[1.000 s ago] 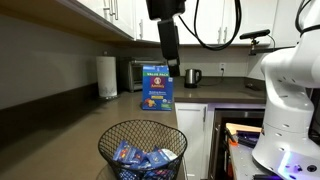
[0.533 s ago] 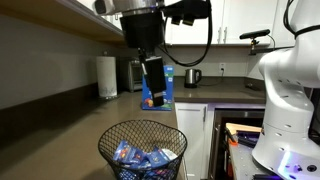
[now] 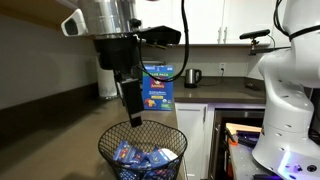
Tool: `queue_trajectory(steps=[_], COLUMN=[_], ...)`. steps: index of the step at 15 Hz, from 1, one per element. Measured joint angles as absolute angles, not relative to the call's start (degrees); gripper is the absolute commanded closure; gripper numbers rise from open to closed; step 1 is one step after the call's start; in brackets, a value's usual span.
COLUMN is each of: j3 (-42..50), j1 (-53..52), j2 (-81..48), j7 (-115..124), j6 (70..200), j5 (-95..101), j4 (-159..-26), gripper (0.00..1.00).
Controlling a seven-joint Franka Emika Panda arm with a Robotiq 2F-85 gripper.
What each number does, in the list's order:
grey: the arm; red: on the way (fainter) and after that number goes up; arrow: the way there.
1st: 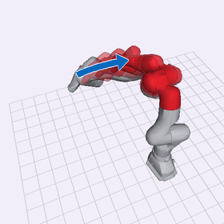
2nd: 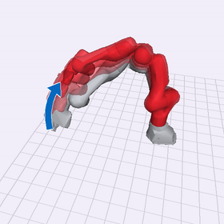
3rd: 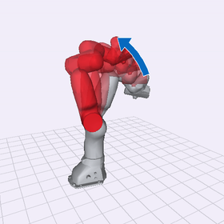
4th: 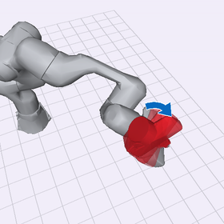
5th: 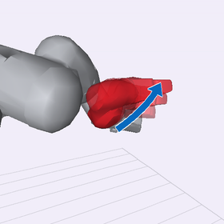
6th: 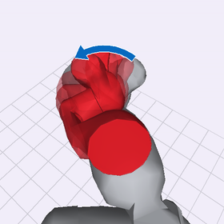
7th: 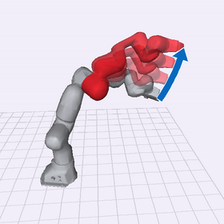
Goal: Pour the packs from the basket onto the countertop
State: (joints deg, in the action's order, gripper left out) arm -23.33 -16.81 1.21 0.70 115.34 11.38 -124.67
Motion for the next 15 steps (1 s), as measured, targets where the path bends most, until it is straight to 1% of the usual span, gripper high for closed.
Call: queue_trajectory(steps=[5, 15], j3=[-23.13, -25.46], j1=[-18.24, -25.39], j2=[1.06, 0.76], j7=[0.26, -7.29], j6=[115.34, 115.45], j5=[10.39, -1.99], j4=[-124.96, -129.35], gripper=[0.00, 0.00])
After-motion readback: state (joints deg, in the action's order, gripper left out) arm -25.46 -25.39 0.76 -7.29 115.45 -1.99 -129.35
